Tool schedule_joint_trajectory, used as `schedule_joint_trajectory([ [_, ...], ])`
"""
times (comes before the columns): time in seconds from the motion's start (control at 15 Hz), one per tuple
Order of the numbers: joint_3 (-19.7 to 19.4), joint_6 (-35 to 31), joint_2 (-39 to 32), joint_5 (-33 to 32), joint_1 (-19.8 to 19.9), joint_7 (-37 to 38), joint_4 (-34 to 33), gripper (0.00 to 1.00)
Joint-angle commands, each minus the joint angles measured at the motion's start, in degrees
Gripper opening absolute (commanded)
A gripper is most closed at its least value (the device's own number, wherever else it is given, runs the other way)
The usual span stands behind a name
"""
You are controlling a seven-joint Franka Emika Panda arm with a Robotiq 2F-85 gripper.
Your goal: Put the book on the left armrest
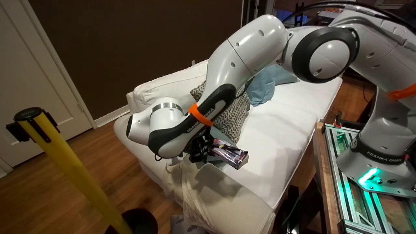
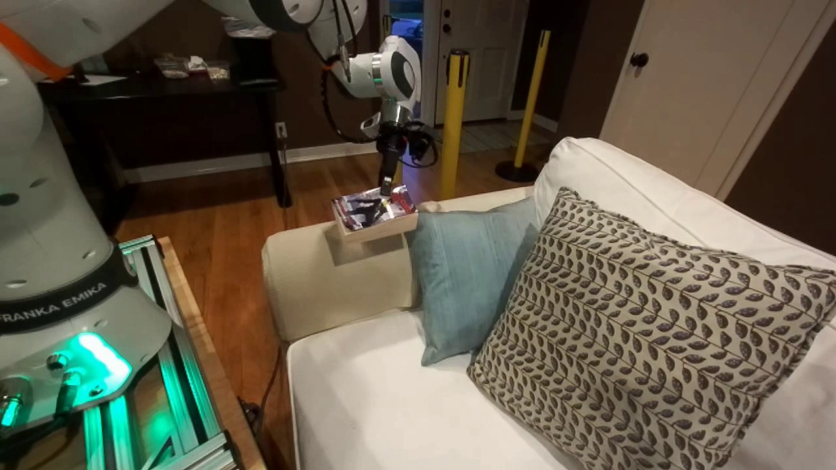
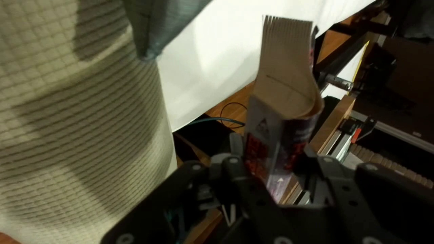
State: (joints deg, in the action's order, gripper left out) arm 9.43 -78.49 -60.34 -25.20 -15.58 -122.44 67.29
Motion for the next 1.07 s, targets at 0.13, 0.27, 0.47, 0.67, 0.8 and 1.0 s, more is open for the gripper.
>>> schedule_joint_trajectory([
  [0.13,-0.57,0.17,-3.01,0.21,-1.45,-2.76,-5.26,0.38],
  [0.27,-0.04,-0.01,-3.26,-0.24,-0.97,-2.94,-5.80,0.13],
  [0.47,0.67,-2.19,-5.07,1.87,-1.38,-4.34,-7.60,0.13],
  [0.67,0.93,-2.93,-7.02,2.87,-2.11,-4.31,-9.00,0.13],
  [0.8,1.12,-3.29,-8.11,4.16,-2.27,-3.68,-9.68,0.13],
  [1.0,1.12,-4.07,-9.95,5.84,-2.69,-2.80,-11.39,0.13],
])
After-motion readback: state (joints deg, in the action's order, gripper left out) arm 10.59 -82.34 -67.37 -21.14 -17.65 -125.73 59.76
